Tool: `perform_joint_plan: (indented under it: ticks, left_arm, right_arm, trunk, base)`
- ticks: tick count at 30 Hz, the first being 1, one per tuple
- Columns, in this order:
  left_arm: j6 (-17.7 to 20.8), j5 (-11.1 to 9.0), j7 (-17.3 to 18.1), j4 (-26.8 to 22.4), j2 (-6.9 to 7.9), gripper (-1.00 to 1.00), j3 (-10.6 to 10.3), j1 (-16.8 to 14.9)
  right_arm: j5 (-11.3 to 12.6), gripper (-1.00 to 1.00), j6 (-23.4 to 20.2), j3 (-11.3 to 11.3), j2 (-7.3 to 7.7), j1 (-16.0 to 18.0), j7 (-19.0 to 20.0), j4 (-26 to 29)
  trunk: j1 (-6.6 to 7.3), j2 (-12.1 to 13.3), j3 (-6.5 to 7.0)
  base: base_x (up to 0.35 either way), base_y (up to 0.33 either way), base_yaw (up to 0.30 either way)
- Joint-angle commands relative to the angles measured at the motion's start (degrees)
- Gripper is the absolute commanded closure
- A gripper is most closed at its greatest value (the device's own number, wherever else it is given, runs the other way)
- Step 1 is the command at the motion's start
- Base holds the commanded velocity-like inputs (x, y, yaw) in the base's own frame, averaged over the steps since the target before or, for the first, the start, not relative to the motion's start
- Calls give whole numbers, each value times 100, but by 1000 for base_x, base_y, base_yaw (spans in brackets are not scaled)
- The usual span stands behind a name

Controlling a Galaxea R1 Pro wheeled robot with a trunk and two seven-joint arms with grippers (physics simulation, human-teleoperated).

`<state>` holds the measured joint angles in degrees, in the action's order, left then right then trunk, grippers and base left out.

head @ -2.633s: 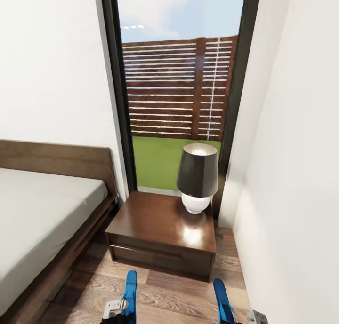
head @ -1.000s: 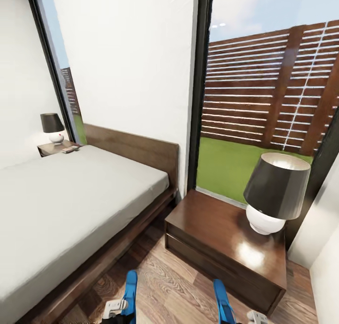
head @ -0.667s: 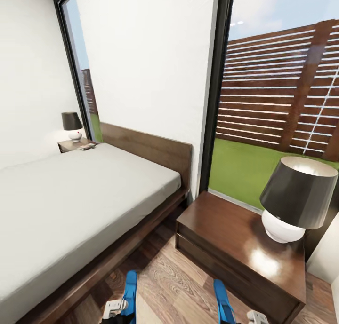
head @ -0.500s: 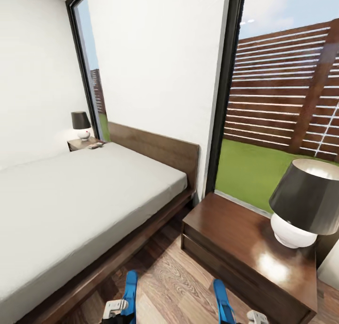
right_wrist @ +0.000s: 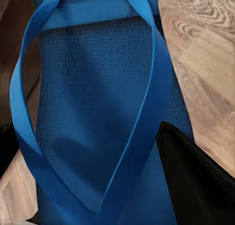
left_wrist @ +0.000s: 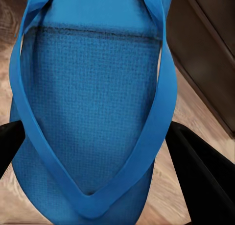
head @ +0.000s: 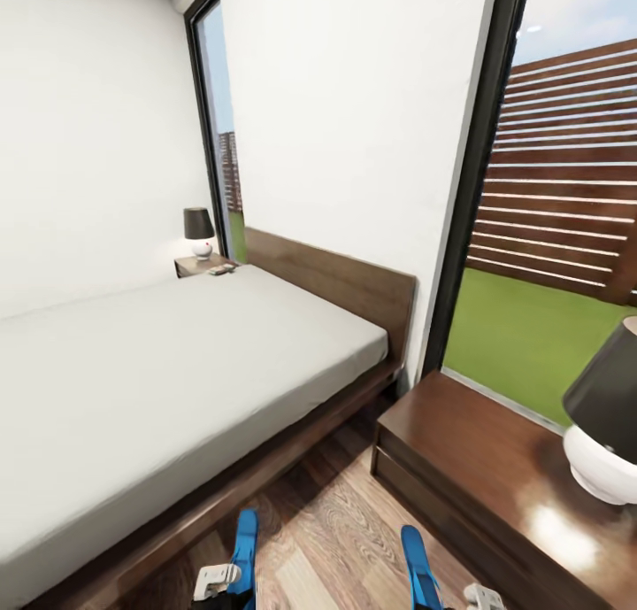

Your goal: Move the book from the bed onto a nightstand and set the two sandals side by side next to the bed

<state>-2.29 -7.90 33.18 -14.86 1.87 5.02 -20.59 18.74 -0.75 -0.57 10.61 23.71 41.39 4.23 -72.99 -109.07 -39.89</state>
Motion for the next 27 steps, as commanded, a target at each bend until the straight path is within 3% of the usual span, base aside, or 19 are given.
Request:
perform_joint_plan:
  ticks: [1, 27]
  left_arm:
    - [-7, -1, 31, 10, -2, 100, 35, -6]
    - [-8, -1, 31, 10, -4, 100, 35, -6]
  right_arm:
    - [25, 100, -12, -4, 2, 2, 18, -1]
    - [25, 100, -12, -4, 2, 2, 18, -1]
  trunk:
    - [1, -3, -5]
    - [1, -3, -5]
  base:
    - [0, 0, 280]
    - [0, 0, 280]
